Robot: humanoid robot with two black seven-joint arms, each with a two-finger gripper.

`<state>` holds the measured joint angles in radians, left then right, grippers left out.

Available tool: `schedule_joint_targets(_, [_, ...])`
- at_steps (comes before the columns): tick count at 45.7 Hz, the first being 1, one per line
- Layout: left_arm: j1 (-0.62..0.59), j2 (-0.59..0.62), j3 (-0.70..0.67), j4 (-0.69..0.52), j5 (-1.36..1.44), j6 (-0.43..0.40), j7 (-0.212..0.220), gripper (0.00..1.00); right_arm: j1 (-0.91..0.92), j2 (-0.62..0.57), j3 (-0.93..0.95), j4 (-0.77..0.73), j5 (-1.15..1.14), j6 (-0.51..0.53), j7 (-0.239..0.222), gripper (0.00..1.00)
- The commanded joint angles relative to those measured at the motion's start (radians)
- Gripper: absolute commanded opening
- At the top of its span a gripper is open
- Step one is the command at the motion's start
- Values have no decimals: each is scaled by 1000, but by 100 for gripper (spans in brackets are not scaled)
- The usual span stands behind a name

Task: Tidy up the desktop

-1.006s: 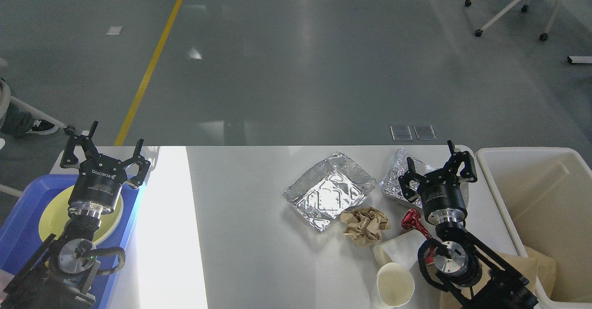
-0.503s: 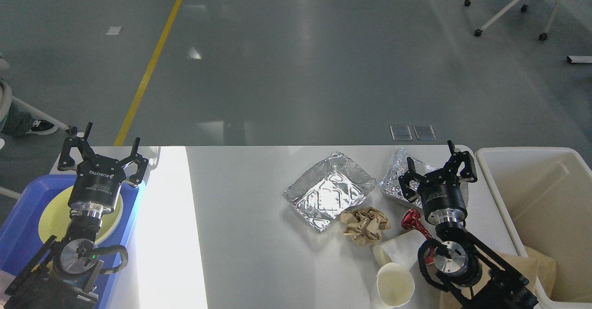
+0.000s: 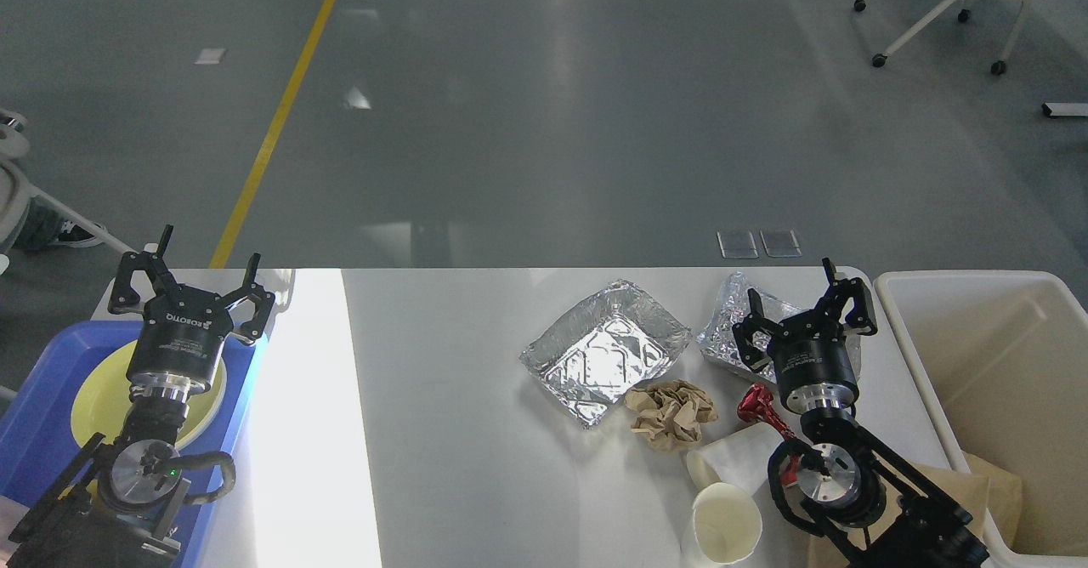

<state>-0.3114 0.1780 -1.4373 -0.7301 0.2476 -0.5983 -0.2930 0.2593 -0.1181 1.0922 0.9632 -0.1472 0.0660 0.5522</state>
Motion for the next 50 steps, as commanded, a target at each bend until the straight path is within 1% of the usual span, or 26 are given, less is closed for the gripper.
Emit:
schedule_joint_targets(1, [0,0,0,0,-1,0,0,97,0,0,0,0,0,0,0,100])
schedule_joint_targets(32, [0,0,0,0,-1,0,0,97,0,0,-2,0,1,0,0,100])
schedule_joint_targets(41, [0,0,0,0,-1,-2,1,97,2,-2,-8,9,3,8,-12,100])
schedule_joint_targets(50, [0,0,0,0,-1,-5,3,97,46,-5,8,9,11,11,-12,100])
